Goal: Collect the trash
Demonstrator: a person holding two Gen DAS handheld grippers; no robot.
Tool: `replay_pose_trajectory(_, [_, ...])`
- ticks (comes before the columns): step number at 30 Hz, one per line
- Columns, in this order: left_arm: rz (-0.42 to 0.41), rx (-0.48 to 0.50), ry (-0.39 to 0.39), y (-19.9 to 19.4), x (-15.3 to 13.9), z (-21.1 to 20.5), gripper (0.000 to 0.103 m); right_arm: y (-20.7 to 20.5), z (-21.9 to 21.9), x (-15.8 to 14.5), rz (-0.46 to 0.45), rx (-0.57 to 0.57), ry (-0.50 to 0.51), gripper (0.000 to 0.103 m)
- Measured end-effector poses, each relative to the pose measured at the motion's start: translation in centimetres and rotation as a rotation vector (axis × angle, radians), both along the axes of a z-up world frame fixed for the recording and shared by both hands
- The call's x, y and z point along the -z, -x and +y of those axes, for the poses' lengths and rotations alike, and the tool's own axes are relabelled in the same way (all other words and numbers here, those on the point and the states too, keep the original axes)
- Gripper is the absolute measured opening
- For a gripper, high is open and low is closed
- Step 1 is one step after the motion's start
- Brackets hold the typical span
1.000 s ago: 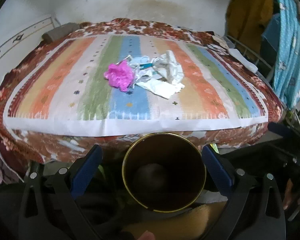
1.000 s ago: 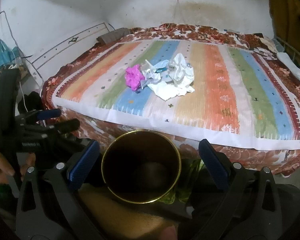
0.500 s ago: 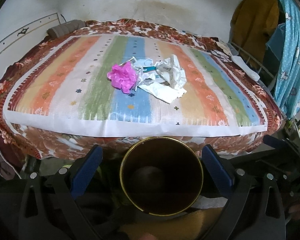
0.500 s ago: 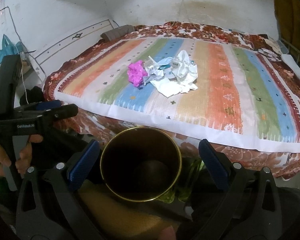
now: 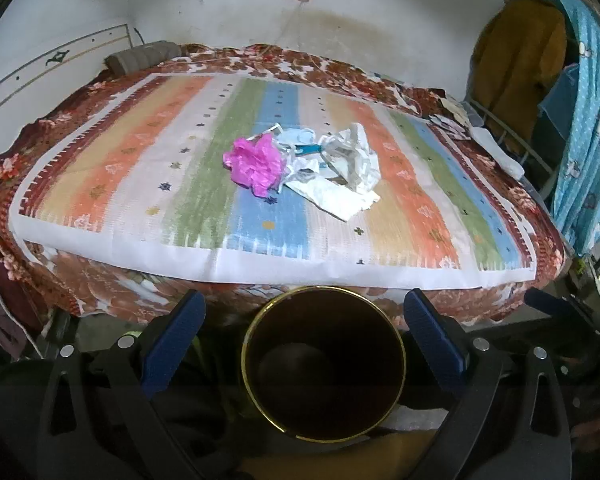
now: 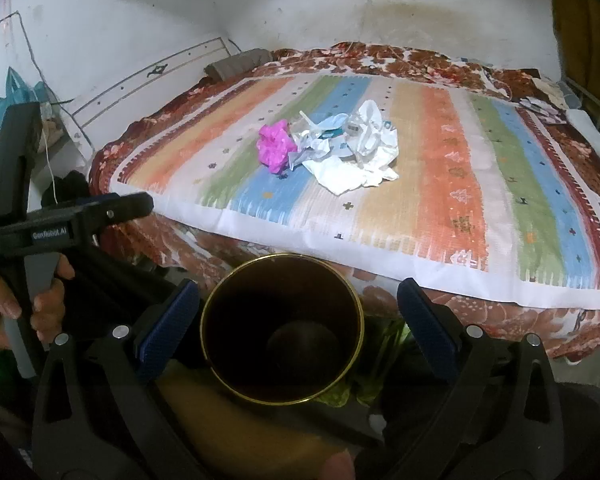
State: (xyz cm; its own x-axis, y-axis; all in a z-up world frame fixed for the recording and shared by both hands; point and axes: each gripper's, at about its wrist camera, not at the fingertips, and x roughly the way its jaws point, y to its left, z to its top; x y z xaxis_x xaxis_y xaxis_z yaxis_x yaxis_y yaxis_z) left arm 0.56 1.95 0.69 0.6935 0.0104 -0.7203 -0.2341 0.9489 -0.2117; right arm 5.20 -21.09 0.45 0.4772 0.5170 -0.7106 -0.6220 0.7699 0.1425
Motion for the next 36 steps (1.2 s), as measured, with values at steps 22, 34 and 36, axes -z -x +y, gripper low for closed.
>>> replay_pose_trajectory(22, [0.079, -0.052, 0.017, -7.8, -1.5, 4.2, 0.097, -8.7, 3.4, -2.0, 0.028, 0.007, 0.026, 0.094])
replay_pose_trajectory(34, [0.186, -0.067, 0.124, -13.3, -0.1, 7.5, 0.096, -12.9, 6.2, -2.0, 0.043, -0.001, 0.062, 0.094])
replay_pose_trajectory(36, [0.195, -0.079, 0.139, -14.1, 0.1, 8.1, 0.096, -13.5, 6.6, -2.0, 0.041, 0.002, 0.067, 0.094])
